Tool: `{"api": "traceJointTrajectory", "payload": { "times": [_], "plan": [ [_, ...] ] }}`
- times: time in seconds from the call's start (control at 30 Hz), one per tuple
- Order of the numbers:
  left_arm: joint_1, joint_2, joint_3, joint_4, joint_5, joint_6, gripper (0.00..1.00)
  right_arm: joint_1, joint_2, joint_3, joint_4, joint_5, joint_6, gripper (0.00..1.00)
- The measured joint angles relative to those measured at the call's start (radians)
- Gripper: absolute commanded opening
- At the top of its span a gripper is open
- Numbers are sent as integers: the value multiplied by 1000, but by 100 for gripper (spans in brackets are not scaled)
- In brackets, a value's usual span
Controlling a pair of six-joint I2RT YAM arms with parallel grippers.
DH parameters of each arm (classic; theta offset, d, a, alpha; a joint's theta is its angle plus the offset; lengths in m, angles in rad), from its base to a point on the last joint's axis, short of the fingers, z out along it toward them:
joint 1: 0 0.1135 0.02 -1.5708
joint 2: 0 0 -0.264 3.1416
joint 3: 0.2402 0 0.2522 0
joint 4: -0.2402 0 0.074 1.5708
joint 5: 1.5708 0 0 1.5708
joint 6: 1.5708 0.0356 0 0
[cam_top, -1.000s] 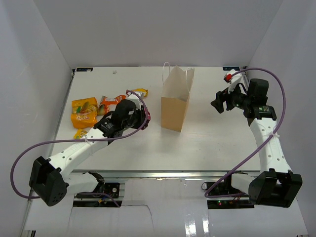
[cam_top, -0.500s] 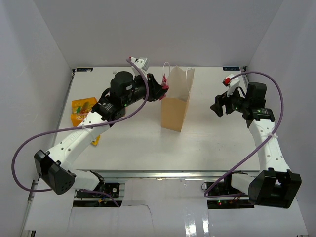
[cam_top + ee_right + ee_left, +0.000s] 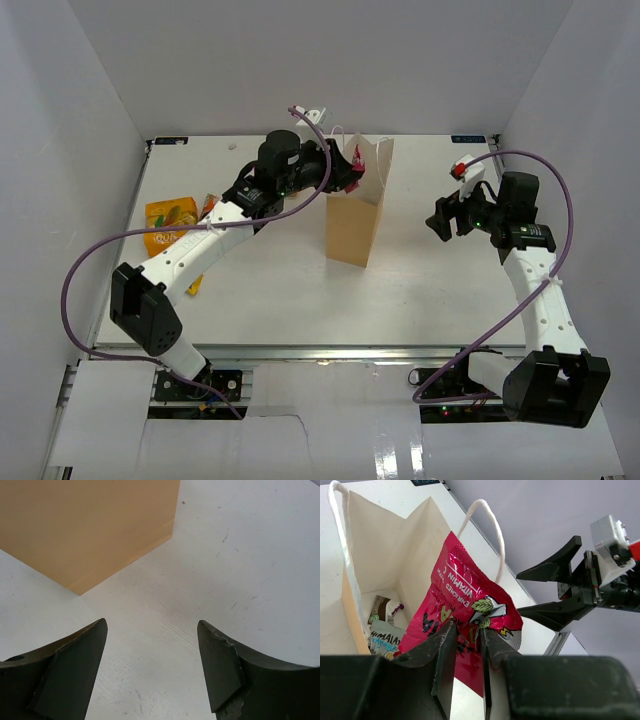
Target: Place the snacks into the paper bag
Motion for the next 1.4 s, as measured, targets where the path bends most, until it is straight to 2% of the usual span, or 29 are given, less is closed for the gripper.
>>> {"api": "traceJointTrajectory", "payload": {
  "times": [0.07,0.13,0.2,0.23,0.37,0.43,0.6,0.83,0.93,1.1,1.2,1.4],
  "plan": [
    [0,23,9,6,2,-9,6,0,-3,-2,0,0,-2,78],
    [0,35,11,8,3,-15,19,0,-5,-9,5,0,-3,78],
    [0,42,11,8,3,-23,34,0,-5,-17,3,1,-3,79],
    [0,44,11,8,3,-27,48,-1,-5,-20,3,3,-3,78],
    [0,56,50,-1,13,-45,64,-2,-5,-29,5,3,-3,78],
    [0,70,93,-9,15,-50,67,-4,-5,-33,4,4,-3,78],
    [0,76,167,-38,13,-53,68,-10,-6,-34,5,6,-3,79],
    [32,34,174,-66,-40,-67,61,-15,-8,-53,6,6,-2,79],
    [131,-63,55,-42,-47,-145,60,-20,-11,-61,7,6,-2,79],
    [432,-178,-185,25,-29,-365,64,-21,-14,-81,21,4,-1,78],
    [520,-112,-237,55,-25,-478,69,-21,-15,-98,27,-3,5,79],
    [517,177,-184,48,-26,-640,74,-21,-14,-112,36,-10,16,79]
  ]
}}
